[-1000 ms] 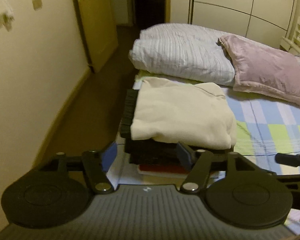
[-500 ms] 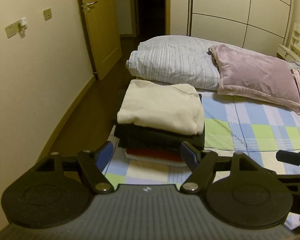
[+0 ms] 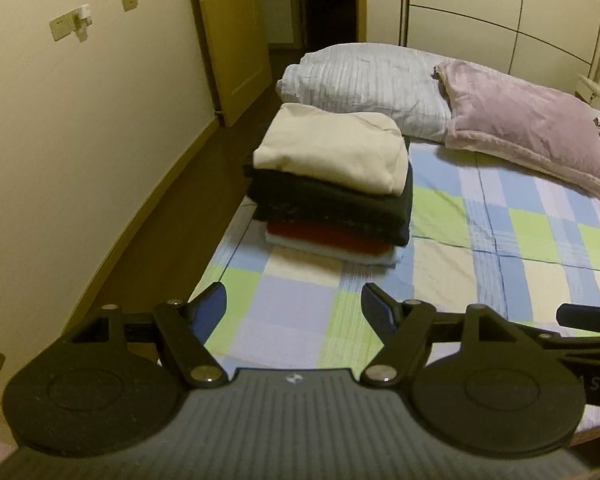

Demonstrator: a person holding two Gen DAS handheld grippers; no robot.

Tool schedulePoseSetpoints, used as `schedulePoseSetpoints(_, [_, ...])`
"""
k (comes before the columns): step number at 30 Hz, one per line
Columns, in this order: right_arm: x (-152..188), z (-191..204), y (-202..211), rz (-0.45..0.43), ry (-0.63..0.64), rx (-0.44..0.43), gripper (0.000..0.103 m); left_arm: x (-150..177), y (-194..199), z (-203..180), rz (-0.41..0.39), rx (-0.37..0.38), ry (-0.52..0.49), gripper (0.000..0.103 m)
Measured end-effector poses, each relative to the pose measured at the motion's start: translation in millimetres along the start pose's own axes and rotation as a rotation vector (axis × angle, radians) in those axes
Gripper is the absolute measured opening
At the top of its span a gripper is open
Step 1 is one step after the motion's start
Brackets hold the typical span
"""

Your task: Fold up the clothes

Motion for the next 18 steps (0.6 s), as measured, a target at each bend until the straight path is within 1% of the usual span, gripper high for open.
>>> schedulePoseSetpoints(3, [4.8, 6.4, 5.4, 0.000, 0.010, 0.005, 0.077, 5.2, 7.7, 5.2, -0.001, -0.013, 0.010, 0.072])
schedulePoseSetpoints(7, [9.7, 15.7, 6.6, 0.003, 0.016, 0.029, 0.077, 6.6, 7.1, 12.7, 0.010, -0.010, 0.014, 0.073])
schedulePoseSetpoints(13, [9.6, 27.9, -9.6, 0.035, -0.026, 0.067, 0.077, 5.3, -9.4, 32.1, 0.050, 0.017, -0.009, 0.073])
schedulePoseSetpoints(18, [3.3, 40.1, -23.6, 0.048, -0.033, 0.106, 0.077, -1.5, -32.0, 46.4, 0.073, 0.058, -0.019, 0.073])
Point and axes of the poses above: each gripper's, at about its wrist camera, not at the fingertips, and y roughly against the way its jaws point, z to its left, x to its underside, the point moved 5 cm from there along -y, roughly the way its jaws point, and after that the axes turned 8 degrees about -z, right-handed, at the moved point
